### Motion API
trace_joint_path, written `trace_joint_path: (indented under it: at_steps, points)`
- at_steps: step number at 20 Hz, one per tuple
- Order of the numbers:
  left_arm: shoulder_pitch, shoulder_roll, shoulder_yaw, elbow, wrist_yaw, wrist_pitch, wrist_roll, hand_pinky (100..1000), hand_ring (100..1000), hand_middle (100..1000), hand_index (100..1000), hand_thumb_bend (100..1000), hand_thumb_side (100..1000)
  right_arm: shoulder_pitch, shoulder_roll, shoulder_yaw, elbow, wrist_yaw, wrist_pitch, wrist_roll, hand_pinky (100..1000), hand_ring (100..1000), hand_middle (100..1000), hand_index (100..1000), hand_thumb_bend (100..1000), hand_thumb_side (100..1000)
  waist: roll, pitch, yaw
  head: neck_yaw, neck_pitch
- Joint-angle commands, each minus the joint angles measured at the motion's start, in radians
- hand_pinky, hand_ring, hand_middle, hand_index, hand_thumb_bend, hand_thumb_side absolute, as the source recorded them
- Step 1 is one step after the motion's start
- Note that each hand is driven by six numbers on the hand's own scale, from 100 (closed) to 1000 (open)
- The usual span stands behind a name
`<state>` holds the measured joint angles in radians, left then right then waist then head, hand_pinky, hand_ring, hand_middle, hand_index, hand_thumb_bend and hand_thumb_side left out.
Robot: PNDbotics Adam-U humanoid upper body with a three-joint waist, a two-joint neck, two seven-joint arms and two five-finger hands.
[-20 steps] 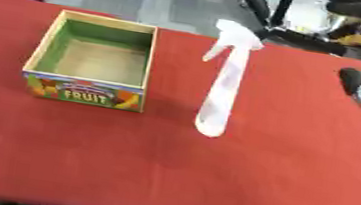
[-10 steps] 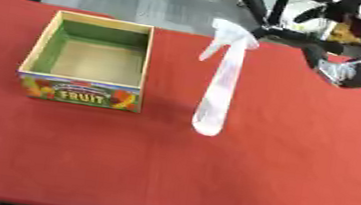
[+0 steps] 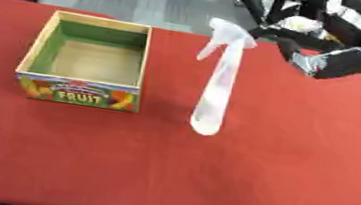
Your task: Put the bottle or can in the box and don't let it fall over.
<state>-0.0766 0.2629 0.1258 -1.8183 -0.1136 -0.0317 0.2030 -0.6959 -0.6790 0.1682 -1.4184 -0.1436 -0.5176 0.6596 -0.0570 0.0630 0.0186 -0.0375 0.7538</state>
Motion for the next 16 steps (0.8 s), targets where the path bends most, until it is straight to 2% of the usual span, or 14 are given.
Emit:
trace_joint_path:
  at_steps: [1,10,16]
  points:
    - [-0.013,0.011,-0.003,-0.013,0.004,-0.001,-0.005,707,619,525,723,295,661,-0.024,-0.009,-0.005,0.021,0.017,-0.099,0.114,820,1000,1000,976,100,213,0.004,-0.015,0.002,-0.002,-0.007]
    - [-0.022,0.009,-0.010,-0.013,0.008,-0.002,-0.012,707,619,525,723,295,662,-0.042,0.019,-0.028,0.137,0.097,-0.106,0.125,817,1000,1000,973,100,206,0.007,-0.009,0.027,-0.008,-0.012]
    - [-0.031,0.007,-0.017,-0.015,0.011,-0.003,-0.019,708,619,525,723,294,662,-0.048,0.035,-0.060,0.207,0.166,-0.116,0.096,827,1000,1000,971,100,207,0.011,-0.001,0.049,-0.016,-0.017]
